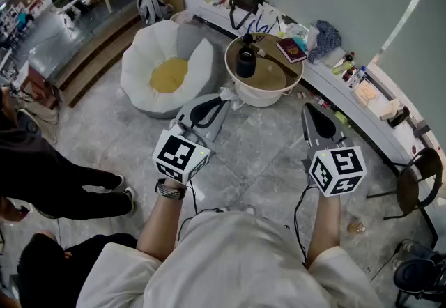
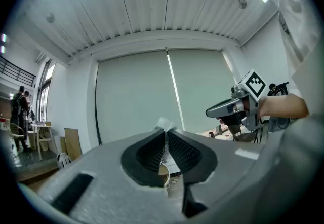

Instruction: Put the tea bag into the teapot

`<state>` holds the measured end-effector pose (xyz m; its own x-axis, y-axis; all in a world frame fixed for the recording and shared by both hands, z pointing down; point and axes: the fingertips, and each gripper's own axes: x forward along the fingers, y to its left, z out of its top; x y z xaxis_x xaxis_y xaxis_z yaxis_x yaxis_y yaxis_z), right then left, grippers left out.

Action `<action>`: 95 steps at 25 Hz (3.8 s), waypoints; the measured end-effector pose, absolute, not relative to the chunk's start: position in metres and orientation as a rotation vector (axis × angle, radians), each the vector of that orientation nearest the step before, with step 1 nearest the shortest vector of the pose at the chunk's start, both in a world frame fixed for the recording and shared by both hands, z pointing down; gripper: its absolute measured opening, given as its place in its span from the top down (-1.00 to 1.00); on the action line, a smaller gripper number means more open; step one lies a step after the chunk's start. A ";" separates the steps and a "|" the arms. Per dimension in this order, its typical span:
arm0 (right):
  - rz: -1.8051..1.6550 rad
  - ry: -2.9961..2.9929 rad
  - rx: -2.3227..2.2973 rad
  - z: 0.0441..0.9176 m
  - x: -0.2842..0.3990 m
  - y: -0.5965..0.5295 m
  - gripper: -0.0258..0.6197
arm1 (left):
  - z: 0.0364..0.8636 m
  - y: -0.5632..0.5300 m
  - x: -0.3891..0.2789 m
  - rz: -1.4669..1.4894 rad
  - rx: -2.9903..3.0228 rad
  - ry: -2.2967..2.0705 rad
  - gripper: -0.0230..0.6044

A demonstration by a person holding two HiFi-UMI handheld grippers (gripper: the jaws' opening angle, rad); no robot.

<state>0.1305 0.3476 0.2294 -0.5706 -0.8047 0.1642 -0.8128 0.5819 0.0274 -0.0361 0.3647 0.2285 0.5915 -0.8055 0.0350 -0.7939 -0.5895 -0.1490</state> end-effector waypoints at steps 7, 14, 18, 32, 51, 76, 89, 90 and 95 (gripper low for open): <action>0.081 -2.676 1.389 0.226 0.137 0.344 0.91 | 0.231 0.364 -0.030 -0.149 -2.704 1.360 0.85; 0.097 -2.693 1.370 0.231 0.146 0.345 0.91 | 0.239 0.368 -0.022 -0.149 -2.706 1.379 0.85; 0.127 -2.666 1.385 0.238 0.156 0.338 0.91 | 0.243 0.363 -0.014 -0.153 -2.715 1.391 0.85; 0.224 -2.677 1.381 0.258 0.210 0.321 0.91 | 0.265 0.356 0.022 -0.137 -2.749 1.510 0.85; 0.179 -2.657 1.384 0.253 0.201 0.236 0.91 | 0.267 0.268 0.012 -0.135 -2.712 1.485 0.85; 0.252 -2.639 1.342 0.273 0.134 0.068 0.91 | 0.287 0.087 -0.046 -0.166 -2.791 1.472 0.85; 0.302 -2.628 1.331 0.289 0.099 0.011 0.91 | 0.306 0.029 -0.076 -0.198 -2.847 1.479 0.85; 0.307 -2.624 1.333 0.290 0.098 0.007 0.91 | 0.307 0.025 -0.077 -0.200 -2.852 1.475 0.85; 0.329 -2.606 1.339 0.296 0.089 -0.014 0.91 | 0.313 0.001 -0.082 -0.214 -2.878 1.449 0.85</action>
